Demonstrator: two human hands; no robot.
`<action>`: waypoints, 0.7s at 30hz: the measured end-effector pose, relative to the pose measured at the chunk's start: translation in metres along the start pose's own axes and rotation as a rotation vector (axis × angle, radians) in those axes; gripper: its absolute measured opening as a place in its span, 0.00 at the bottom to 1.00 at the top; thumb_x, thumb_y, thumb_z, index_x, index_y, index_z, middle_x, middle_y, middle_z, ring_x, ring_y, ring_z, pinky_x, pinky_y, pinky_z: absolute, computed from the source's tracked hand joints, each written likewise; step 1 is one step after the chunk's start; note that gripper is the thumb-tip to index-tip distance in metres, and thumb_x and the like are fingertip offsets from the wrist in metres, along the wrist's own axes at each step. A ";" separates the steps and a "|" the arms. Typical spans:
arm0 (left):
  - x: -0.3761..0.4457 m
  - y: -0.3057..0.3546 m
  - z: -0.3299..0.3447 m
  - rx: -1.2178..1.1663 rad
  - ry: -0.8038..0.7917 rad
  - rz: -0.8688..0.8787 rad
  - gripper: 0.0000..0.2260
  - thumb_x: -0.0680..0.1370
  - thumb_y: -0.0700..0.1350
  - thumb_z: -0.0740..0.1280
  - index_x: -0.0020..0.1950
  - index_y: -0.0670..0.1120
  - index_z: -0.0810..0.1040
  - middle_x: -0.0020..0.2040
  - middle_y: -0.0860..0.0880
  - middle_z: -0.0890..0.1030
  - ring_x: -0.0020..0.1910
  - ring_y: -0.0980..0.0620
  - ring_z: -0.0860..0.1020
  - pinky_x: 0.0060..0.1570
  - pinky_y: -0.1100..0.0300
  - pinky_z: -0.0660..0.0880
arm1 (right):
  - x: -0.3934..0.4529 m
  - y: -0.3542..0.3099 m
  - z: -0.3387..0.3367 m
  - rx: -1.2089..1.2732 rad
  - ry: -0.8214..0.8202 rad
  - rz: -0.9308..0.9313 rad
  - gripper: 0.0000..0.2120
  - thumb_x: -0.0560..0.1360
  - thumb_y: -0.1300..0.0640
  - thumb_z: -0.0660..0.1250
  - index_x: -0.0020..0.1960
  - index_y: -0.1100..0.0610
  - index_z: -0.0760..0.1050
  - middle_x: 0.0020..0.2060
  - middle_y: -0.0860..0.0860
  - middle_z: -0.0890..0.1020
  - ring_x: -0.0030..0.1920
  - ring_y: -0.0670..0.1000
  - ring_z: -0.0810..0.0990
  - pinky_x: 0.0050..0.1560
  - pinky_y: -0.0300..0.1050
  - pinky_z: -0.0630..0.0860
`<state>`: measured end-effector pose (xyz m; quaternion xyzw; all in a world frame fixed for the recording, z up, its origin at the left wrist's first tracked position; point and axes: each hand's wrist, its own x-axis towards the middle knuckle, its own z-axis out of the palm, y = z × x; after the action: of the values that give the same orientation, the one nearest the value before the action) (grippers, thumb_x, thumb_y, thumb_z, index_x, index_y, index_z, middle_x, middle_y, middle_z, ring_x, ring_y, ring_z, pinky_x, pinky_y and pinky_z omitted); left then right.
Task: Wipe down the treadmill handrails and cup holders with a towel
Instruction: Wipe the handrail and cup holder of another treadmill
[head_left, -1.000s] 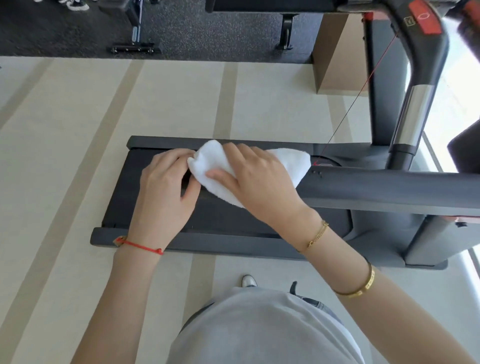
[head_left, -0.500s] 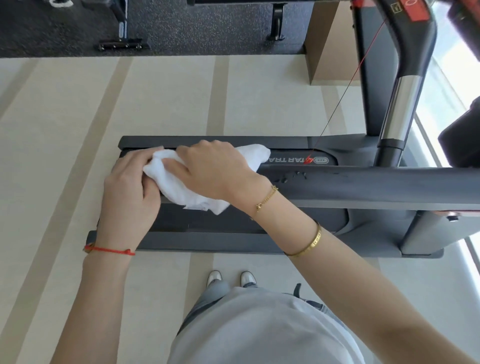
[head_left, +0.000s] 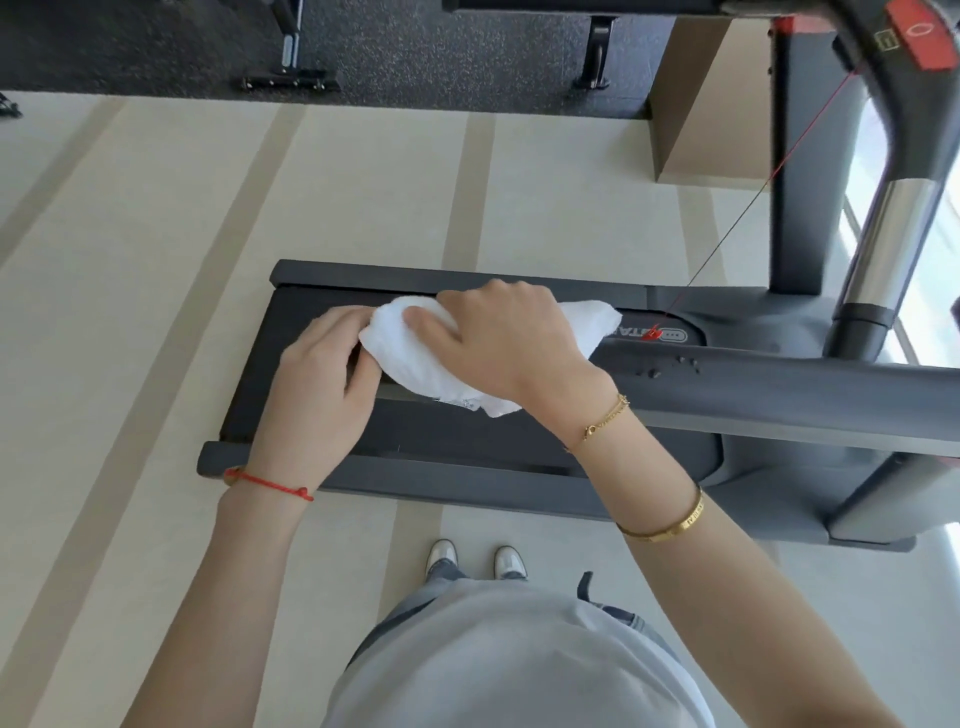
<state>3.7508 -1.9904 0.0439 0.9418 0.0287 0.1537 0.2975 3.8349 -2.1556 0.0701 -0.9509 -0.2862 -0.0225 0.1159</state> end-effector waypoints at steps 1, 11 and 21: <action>0.000 -0.001 -0.001 -0.008 -0.009 0.003 0.12 0.80 0.39 0.60 0.61 0.42 0.79 0.57 0.49 0.81 0.43 0.56 0.70 0.49 0.74 0.66 | 0.000 -0.001 0.001 -0.005 0.007 -0.010 0.25 0.80 0.38 0.50 0.41 0.54 0.76 0.27 0.48 0.72 0.28 0.51 0.68 0.30 0.45 0.58; -0.002 -0.010 -0.007 -0.063 -0.056 0.074 0.14 0.83 0.42 0.59 0.66 0.45 0.77 0.61 0.52 0.79 0.48 0.58 0.71 0.54 0.66 0.69 | -0.007 0.003 -0.001 -0.065 0.050 0.063 0.25 0.79 0.38 0.51 0.37 0.54 0.73 0.27 0.49 0.74 0.30 0.55 0.71 0.31 0.45 0.61; 0.001 -0.016 -0.010 -0.100 -0.100 0.101 0.15 0.83 0.44 0.59 0.69 0.46 0.76 0.64 0.53 0.78 0.61 0.55 0.75 0.62 0.65 0.70 | -0.016 0.009 -0.001 -0.111 0.075 0.122 0.24 0.77 0.39 0.48 0.34 0.54 0.70 0.26 0.50 0.72 0.28 0.54 0.69 0.29 0.44 0.60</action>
<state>3.7490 -1.9718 0.0429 0.9325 -0.0415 0.1224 0.3372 3.8270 -2.1719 0.0674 -0.9700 -0.2215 -0.0668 0.0750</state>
